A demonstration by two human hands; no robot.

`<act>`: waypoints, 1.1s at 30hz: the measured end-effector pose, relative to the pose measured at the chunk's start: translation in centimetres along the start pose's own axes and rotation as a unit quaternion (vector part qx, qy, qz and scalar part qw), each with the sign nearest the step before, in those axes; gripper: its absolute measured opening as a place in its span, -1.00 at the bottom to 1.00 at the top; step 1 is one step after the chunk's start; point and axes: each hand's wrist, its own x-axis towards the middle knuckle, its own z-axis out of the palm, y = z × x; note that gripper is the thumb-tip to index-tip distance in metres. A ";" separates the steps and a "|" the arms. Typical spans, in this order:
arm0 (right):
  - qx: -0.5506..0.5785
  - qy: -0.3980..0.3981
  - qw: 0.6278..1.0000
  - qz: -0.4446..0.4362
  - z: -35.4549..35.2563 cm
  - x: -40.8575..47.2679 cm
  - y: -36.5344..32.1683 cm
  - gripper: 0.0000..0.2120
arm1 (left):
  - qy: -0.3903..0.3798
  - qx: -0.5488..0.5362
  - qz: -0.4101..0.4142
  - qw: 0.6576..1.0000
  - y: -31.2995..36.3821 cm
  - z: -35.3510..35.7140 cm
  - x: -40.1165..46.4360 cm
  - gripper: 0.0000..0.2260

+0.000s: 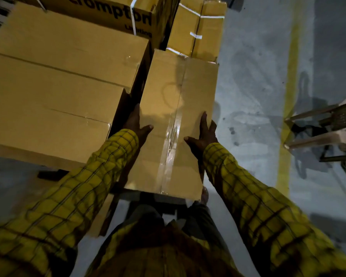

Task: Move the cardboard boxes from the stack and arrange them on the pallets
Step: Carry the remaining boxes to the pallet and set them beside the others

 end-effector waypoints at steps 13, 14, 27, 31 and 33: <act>-0.078 0.080 0.994 -0.013 4.3 -6.6 0.2 -0.09 | 0.027 0.110 0.032 0.993 -0.4 1.1 -6.8 -0.17; -0.080 0.089 0.993 -0.010 4.8 -7.1 0.2 -0.09 | 0.027 0.100 0.030 0.994 -0.6 1.1 -7.3 -0.19; -0.073 0.068 0.995 -0.012 3.9 -5.6 0.0 -0.05 | 0.015 0.118 0.032 0.992 0.0 0.7 -5.5 -0.25; -0.208 0.100 0.972 -0.036 5.5 -7.8 -0.6 -0.13 | 0.037 0.339 0.147 0.928 -0.8 1.1 -6.5 -0.33; -0.253 0.129 0.958 -0.049 7.3 -9.0 -0.6 -0.18 | 0.027 0.381 0.204 0.901 -1.8 1.4 -7.9 -0.39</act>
